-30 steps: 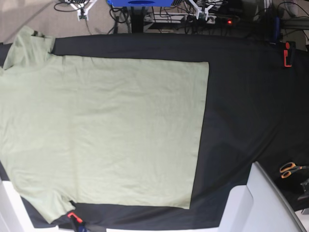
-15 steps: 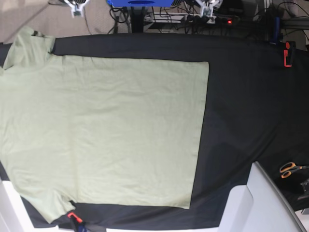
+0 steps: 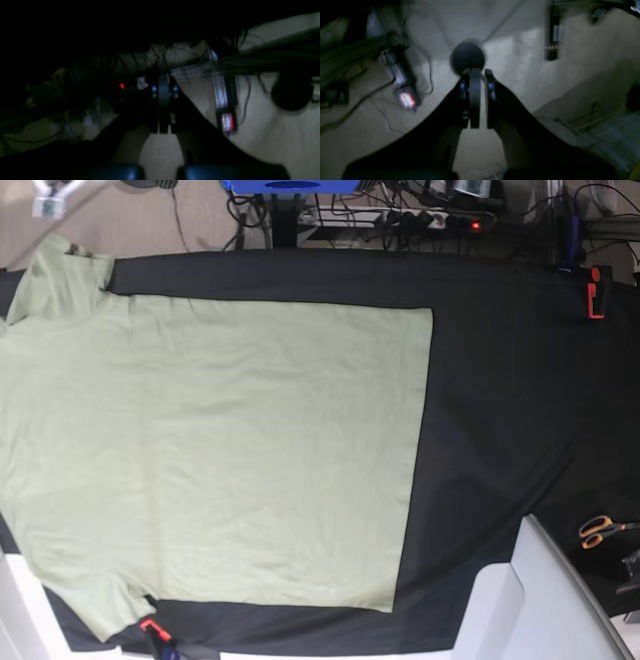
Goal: Fold the T-shirt properly
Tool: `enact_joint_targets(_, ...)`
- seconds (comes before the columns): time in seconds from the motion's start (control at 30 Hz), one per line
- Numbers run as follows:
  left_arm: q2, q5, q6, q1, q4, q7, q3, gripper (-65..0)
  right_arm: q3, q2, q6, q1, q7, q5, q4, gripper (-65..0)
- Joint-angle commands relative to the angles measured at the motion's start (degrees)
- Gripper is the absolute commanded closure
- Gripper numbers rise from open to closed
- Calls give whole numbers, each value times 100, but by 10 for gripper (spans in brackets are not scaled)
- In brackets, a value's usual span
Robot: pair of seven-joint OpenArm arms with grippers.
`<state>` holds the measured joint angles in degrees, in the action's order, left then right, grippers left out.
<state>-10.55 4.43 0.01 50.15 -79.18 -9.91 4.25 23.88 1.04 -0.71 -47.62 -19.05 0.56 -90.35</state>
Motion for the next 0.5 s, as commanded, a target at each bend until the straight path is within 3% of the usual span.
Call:
enact_joint_targets(0.0,-57,230,30,141,-421,-209,133,0,157,-29,23,19,160,-7,-368,-47)
enact_joint_targets(0.03,-84,511,30,238,-808,-209,247,0,298,-20,5,54,160,-7,-614,-74)
enact_joint_targets(0.1,-110,933,30,370,-1432,-200,458,0,518,-20,-241,247,160,-7,-965,-201)
enact_joint_targets(0.2,-400,907,30,378,-2038,187,590,-197,843,-20,-1015,722,160,1,-1150,-471)
enact_joint_targets(0.27,-647,740,21,211,-2249,547,573,-258,1124,-29,-1780,1162,160,1,-1097,-642)
enact_joint_targets(0.37,-734,705,21,-88,-2267,802,617,-258,1828,6,-2905,1874,151,415,-842,-650)
enact_joint_targets(0.47,-699,705,21,-307,-2223,837,617,-258,2619,-55,-3599,2533,-412,1056,-368,-650)
